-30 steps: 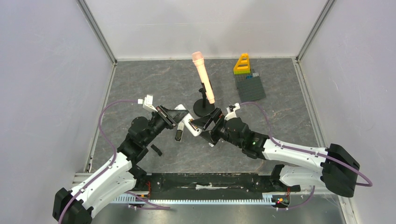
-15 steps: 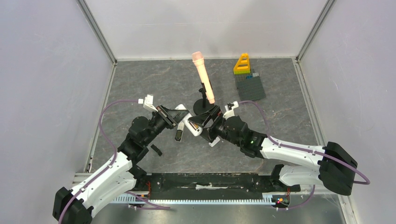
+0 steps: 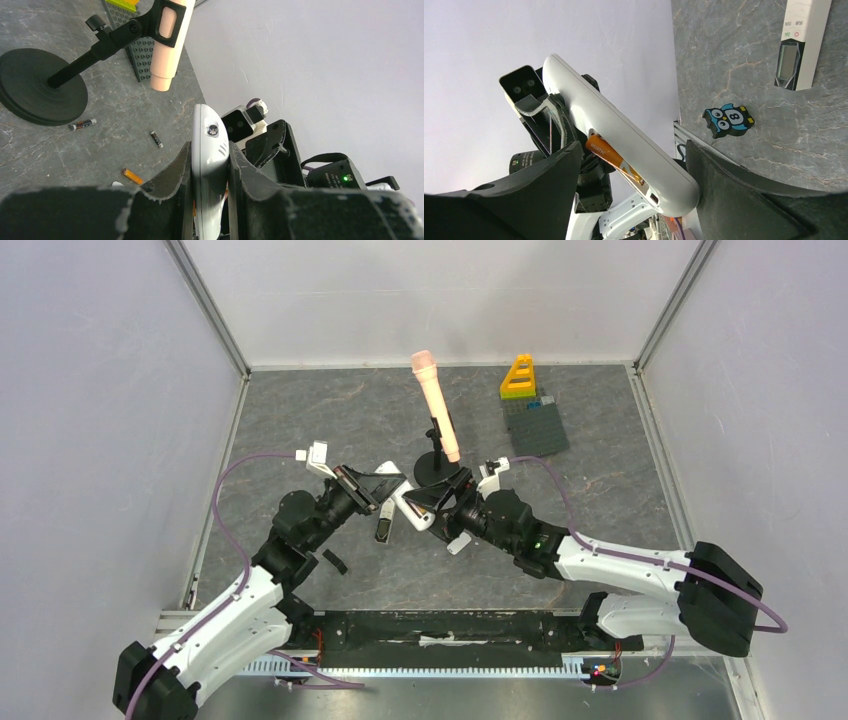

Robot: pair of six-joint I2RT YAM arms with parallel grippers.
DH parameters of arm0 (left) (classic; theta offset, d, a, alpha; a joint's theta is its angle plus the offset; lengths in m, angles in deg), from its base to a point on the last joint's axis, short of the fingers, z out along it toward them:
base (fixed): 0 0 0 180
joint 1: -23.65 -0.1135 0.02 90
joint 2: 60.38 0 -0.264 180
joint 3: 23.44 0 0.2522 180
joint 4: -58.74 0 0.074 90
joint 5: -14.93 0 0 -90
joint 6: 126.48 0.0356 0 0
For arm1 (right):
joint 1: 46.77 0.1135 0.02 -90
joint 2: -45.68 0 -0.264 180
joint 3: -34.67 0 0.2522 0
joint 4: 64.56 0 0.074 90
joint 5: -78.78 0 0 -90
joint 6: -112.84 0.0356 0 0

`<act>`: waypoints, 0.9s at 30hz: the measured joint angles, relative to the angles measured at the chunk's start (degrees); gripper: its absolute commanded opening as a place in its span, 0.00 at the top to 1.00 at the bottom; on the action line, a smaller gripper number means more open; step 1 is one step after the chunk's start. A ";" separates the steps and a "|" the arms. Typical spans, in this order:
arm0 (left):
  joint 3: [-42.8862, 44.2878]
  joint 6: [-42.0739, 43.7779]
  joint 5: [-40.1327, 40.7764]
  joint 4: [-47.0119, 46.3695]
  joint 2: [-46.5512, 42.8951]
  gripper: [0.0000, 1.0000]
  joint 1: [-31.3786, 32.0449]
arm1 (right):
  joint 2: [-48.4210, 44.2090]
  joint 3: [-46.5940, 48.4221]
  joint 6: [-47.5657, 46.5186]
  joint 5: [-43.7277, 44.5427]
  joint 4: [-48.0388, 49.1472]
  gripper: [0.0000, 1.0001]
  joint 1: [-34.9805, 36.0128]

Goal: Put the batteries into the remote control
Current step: Load the battery into the remote control.

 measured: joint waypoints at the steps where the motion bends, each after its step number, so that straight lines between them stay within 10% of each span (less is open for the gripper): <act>1: -0.07 -0.02 -0.13 -0.33 -0.04 0.98 -0.02 | 0.00 -0.26 0.07 0.00 0.68 0.25 -0.02; 16: -1.70 -5.51 0.59 -2.19 -1.40 0.98 -0.52 | -0.52 -3.91 1.03 -1.07 7.15 0.55 0.00; 27: -1.70 -8.20 0.79 0.46 -1.73 0.98 -0.24 | -2.32 -4.17 0.26 -1.33 8.72 0.06 -0.02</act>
